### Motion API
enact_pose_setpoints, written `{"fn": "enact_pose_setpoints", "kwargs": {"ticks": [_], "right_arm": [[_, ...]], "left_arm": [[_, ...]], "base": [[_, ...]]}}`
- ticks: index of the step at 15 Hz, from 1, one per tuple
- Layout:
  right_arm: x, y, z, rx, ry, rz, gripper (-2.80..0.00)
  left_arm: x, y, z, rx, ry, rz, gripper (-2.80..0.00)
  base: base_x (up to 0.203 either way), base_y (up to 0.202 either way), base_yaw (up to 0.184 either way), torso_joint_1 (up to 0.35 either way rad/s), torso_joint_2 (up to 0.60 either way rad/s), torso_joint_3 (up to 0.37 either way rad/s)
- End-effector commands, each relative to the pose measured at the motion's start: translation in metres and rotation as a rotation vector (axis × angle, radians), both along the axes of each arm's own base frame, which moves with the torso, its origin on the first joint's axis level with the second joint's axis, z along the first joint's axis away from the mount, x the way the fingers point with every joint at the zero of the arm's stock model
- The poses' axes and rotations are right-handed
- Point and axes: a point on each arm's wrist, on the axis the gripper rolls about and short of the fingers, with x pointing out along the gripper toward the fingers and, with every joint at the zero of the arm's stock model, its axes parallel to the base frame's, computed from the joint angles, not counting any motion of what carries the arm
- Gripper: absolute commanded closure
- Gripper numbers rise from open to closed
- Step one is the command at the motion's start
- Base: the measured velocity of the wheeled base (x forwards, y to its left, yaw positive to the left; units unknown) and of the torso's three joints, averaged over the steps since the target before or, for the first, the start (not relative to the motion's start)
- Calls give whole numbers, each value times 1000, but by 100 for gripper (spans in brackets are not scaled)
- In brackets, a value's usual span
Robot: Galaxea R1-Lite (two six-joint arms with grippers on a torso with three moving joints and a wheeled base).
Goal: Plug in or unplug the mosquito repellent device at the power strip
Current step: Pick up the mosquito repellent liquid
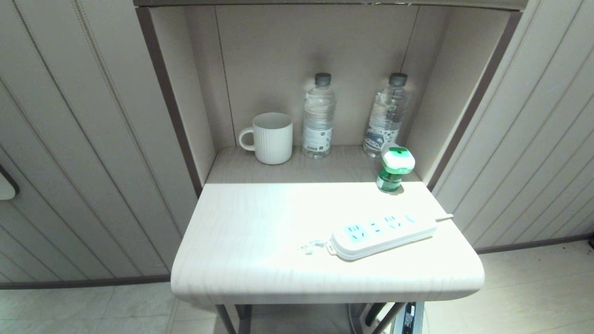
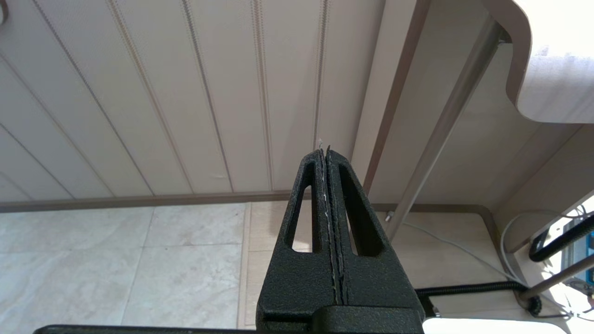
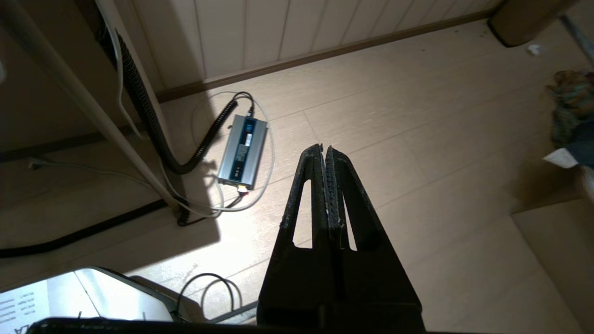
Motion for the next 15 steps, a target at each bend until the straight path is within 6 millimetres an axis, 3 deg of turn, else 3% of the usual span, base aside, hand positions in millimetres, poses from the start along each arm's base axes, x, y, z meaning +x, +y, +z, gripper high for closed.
{"fn": "enact_pose_setpoints", "kwargs": {"ticks": [1, 3, 4, 6, 8, 12, 15], "right_arm": [[7, 0, -32, -1, -45, -2, 0], [14, 0, -53, -14, -80, 25, 0], [17, 1, -54, -11, -123, 79, 0], [19, 7, -58, 42, -145, 346, 0], [15, 7, -60, 45, -169, 446, 0], [-4, 7, -72, -13, -304, 432, 0], [-5, 6, -75, 40, -312, 396, 0]], "left_arm": [[0, 0, 0, 1, 2, 0, 0], [0, 0, 0, 1, 1, -1, 0], [0, 0, 0, 1, 1, -1, 0], [0, 0, 0, 1, 1, -1, 0], [0, 0, 0, 1, 2, -1, 0], [0, 0, 0, 1, 1, 0, 0], [0, 0, 0, 1, 1, -1, 0]], "base": [[0, 0, 0, 0, 0, 0], [0, 0, 0, 0, 0, 0], [0, 0, 0, 0, 0, 0], [0, 0, 0, 0, 0, 0], [0, 0, 0, 0, 0, 0], [0, 0, 0, 0, 0, 0], [0, 0, 0, 0, 0, 0]]}}
